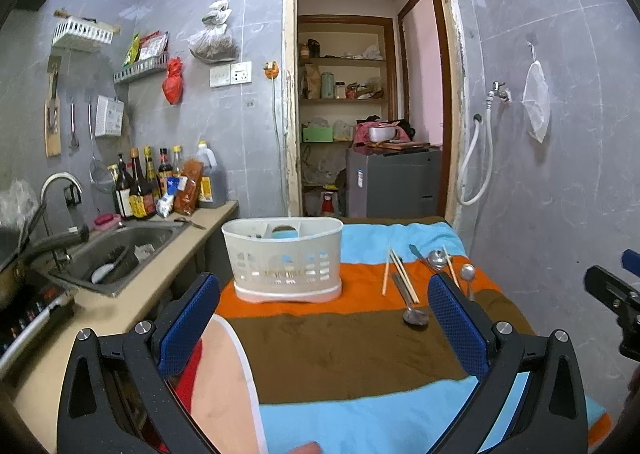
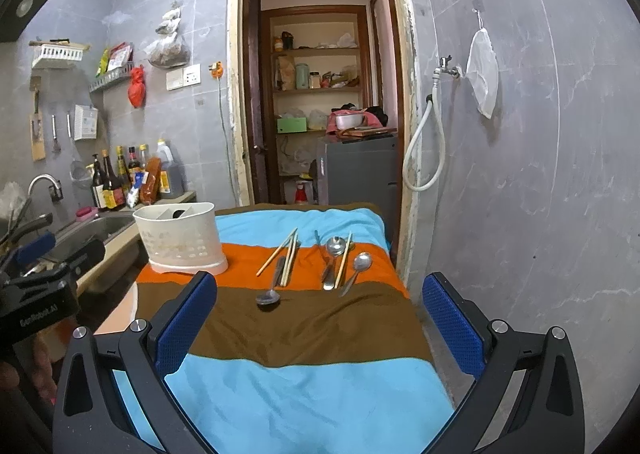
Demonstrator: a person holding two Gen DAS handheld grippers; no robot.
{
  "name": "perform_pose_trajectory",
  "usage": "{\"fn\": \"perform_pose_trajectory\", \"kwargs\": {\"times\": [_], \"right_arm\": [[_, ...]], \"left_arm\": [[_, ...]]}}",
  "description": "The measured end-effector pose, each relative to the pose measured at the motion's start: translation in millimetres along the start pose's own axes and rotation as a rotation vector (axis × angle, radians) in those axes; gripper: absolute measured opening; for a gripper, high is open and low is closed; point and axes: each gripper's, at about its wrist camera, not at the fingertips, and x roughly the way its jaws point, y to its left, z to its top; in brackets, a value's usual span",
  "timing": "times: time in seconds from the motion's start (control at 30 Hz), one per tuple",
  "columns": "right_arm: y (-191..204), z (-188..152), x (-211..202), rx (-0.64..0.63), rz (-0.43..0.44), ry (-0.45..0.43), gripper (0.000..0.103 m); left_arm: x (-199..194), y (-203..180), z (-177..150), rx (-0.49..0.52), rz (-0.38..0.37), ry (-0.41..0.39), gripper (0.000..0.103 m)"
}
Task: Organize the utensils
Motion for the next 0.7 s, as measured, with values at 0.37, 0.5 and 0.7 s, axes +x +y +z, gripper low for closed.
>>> {"fn": "perform_pose_trajectory", "kwargs": {"times": [0.37, 0.5, 0.7], "right_arm": [[-29.1, 48.6, 57.0, -0.044, 0.019, 0.049, 0.103], [-49.6, 58.6, 104.3, -0.063, 0.039, 0.075, 0.103], [-80.8, 55.0, 186.7, -0.03, 0.024, 0.152, 0.103]], "left_arm": [[81.3, -24.9, 52.2, 0.005, 0.023, 0.054, 0.102], [128.4, -39.6, 58.2, 0.008, 0.026, 0.092, 0.102], [213.1, -67.4, 51.7, 0.055, 0.024, 0.177, 0.102]]}}
